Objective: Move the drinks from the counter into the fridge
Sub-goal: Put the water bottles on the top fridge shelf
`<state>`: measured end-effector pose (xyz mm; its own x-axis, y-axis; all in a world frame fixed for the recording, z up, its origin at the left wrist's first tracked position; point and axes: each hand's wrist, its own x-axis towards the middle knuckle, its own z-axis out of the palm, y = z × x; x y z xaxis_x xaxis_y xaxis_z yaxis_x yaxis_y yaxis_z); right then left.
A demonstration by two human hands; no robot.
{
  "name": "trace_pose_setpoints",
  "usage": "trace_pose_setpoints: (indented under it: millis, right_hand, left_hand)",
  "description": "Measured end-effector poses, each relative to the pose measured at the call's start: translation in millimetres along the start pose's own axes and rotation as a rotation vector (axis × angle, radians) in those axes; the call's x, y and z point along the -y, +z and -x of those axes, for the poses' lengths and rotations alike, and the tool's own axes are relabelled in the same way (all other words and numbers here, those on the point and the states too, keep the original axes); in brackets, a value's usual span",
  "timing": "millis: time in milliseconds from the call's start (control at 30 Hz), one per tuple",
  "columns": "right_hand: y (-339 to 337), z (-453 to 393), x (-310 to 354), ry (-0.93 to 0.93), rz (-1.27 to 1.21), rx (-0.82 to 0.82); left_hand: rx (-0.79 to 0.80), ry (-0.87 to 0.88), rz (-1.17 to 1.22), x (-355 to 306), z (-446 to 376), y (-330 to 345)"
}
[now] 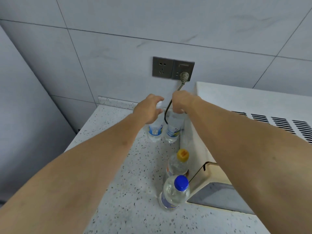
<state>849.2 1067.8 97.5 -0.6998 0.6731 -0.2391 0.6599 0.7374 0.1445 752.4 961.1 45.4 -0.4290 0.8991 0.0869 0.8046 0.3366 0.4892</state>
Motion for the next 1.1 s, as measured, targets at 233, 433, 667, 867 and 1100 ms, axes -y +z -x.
trace_pose_setpoints:
  millis: [233, 433, 667, 867, 1100]
  right_hand:
    - [14.4, 6.0, 15.5, -0.03, 0.014, -0.051]
    - [10.5, 32.6, 41.7, -0.06, -0.032, -0.028]
    - [0.3, 85.6, 81.1, -0.085, -0.147, -0.001]
    - [20.1, 150.7, 125.8, -0.182, -0.227, -0.02]
    - [46.3, 207.2, 152.5, -0.158, -0.441, -0.058]
  left_hand:
    - [-0.148, -0.122, -0.004, 13.8, 21.2, 2.3]
    - [-0.229, -0.283, 0.217, 33.3, 81.6, 0.1]
    - [-0.427, -0.425, 0.395, 39.5, 161.4, -15.6]
    - [-0.556, -0.388, 0.423, 44.3, 247.2, -32.4]
    - [-0.54, -0.347, 0.451, 57.0, 298.0, -29.2]
